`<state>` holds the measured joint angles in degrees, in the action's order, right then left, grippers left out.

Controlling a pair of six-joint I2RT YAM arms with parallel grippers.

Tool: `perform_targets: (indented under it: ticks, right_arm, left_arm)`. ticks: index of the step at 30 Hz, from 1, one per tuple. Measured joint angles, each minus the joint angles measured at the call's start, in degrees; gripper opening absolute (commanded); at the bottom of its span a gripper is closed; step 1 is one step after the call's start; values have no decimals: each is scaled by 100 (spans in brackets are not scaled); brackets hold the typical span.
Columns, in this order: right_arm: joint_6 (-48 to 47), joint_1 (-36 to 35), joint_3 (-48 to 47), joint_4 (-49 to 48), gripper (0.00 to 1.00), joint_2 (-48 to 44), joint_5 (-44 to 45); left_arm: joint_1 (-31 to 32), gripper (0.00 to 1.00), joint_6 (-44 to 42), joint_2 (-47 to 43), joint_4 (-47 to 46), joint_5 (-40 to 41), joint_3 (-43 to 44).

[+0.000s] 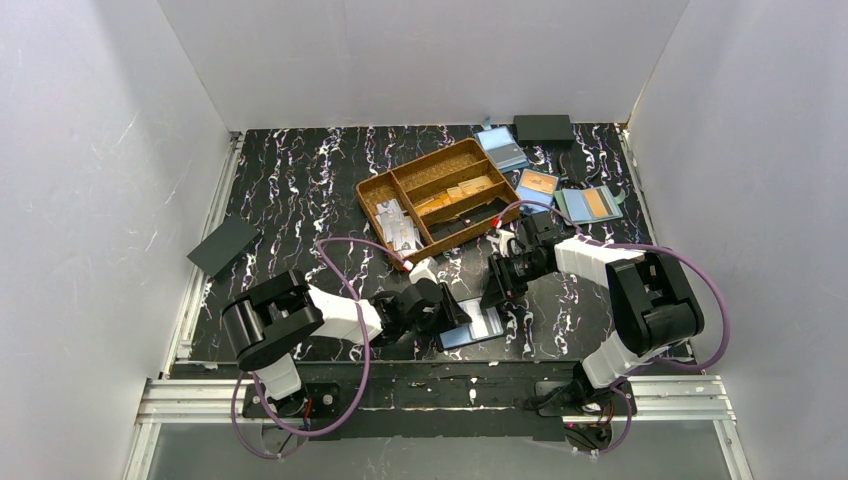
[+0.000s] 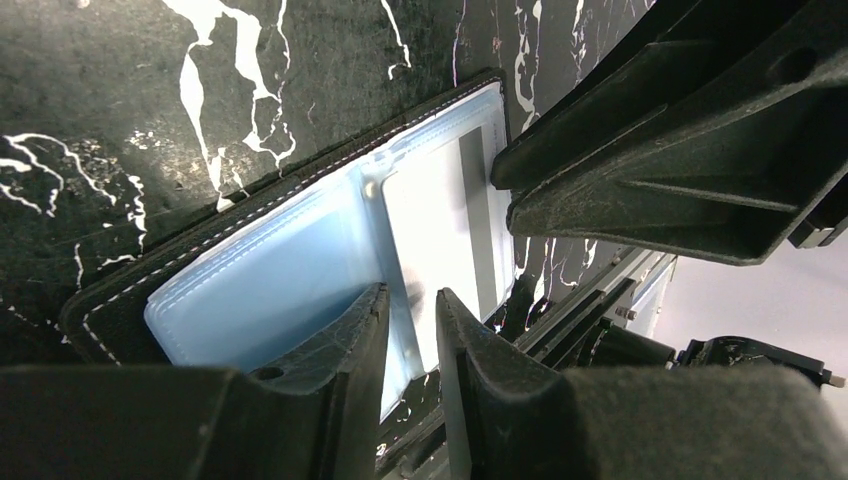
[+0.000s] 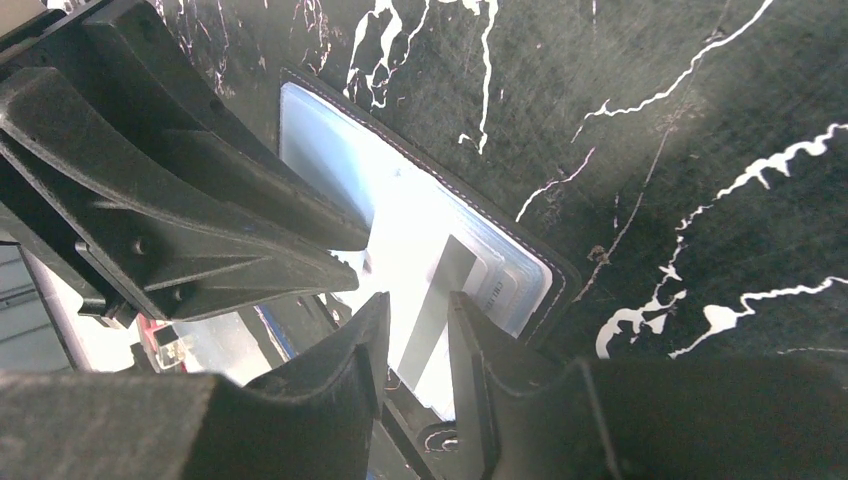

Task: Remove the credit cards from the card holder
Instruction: Remove the credit card from the card holder.

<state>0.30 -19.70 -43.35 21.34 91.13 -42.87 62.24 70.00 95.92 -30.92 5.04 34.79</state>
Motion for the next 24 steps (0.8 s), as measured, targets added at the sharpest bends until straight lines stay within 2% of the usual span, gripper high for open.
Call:
perform_targets:
  ticks: [24]
  right_arm:
    - [9,136,-7,7,34,164,-188]
  left_arm:
    - [-103,24,173,205,-538,-188,-92]
